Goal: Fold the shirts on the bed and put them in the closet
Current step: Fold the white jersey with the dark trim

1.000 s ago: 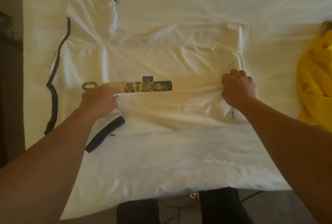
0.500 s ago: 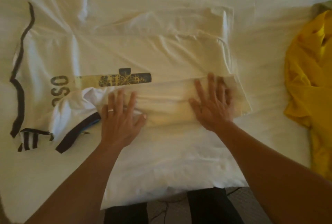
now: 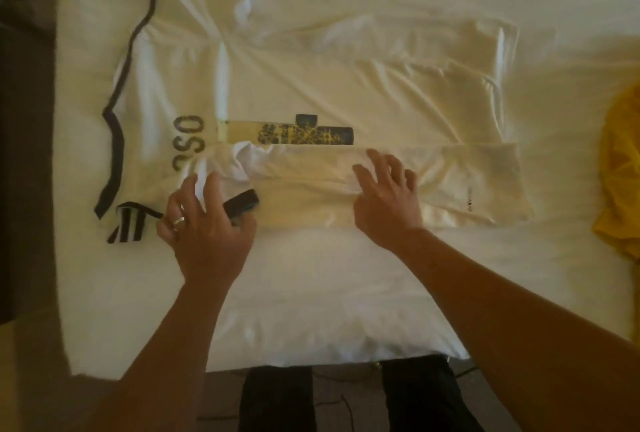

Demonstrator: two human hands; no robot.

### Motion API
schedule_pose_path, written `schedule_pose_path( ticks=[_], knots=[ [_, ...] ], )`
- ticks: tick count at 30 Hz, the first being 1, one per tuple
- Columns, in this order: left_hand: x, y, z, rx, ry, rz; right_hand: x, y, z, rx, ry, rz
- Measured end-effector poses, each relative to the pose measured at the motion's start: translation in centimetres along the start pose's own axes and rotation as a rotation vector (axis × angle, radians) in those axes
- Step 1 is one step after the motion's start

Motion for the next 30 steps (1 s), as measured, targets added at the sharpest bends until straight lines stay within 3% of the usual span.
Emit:
schedule_pose_path(
  ticks=[3, 6, 10, 13, 15, 17, 20, 22, 25, 30],
  knots=[
    [-0.3, -0.6, -4.4, 0.013, -0.017, -0.185, -0.9, -2.0, -7.7, 0.137, -0.044, -0.008],
    [-0.3, -2.4, -6.7, -0.095, 0.072, -0.334, -1.4, -3.9, -12.4, 0.102, -0.019, -0.066],
    [1.2, -5.9, -7.1, -0.252, 0.278, -0.478, -1.2, -5.2, -13.3, -0.032, 0.043, -0.139],
    [3.2, -9.7, -6.6, -0.218, 0.315, -0.715, -0.9, -5.8, -13.5, -0.095, 0.057, -0.217],
    [4.6, -13.0, -6.0, -0.17, 0.426, -0.79, -0.4, -6.4, -13.9, -0.124, 0.054, -0.217],
    [6.1, -16.3, -5.2, -0.134, 0.534, -0.674, 0.2, -6.8, -14.3, -0.151, -0.001, -0.157],
    [8.7, -20.0, -5.3, -0.022, 0.601, -0.249, 1.2, -7.2, -15.0, -0.159, -0.198, 0.039],
    [9.8, -20.2, -6.3, 0.048, 0.704, -0.083, 1.9, -8.0, -15.7, -0.155, -0.349, 0.116],
    [8.6, -17.1, -8.8, 0.105, 0.686, -0.059, 2.7, -10.1, -17.4, -0.151, -0.472, 0.096],
    [3.6, -9.7, -13.6, 0.357, 0.475, -0.229, 3.2, -14.9, -19.0, -0.311, -0.567, -0.069]
  ],
)
Point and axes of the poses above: each hand's wrist, its own y-axis away from the middle knuckle, its own x-axis out of the back of the hand, z = x × y, the point moved 4 cm from there along -y, towards the middle knuckle, and after that the axes turned 2 degrees about -z, right-handed, at the moved point
